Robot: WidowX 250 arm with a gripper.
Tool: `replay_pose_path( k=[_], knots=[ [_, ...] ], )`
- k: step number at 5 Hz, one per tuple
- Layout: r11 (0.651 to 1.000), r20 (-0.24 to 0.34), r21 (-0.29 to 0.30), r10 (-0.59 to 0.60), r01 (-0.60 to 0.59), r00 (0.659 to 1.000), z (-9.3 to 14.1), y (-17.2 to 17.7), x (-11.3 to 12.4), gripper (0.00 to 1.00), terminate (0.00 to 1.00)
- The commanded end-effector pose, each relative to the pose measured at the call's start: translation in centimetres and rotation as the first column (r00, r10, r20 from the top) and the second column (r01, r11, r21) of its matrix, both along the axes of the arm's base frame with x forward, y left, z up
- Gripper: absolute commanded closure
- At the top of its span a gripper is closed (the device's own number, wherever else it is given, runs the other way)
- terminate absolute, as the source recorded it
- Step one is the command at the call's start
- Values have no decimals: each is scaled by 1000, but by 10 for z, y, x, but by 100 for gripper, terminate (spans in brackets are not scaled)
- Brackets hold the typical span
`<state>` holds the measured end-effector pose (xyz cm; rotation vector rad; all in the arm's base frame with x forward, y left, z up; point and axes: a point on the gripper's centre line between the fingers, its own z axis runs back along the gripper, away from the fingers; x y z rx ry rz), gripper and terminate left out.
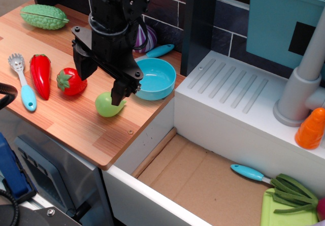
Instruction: Put pear in bowl
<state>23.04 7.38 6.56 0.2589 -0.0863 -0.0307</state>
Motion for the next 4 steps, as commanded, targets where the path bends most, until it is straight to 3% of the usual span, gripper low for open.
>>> replay_pose_path(
  k=[1, 4],
  knots=[
    [1000, 0, 0, 0, 0, 1000, 0, 0, 0, 0, 0],
    [998, 52, -39, -51, 53, 997, -22, 7, 22, 0, 0]
  ],
)
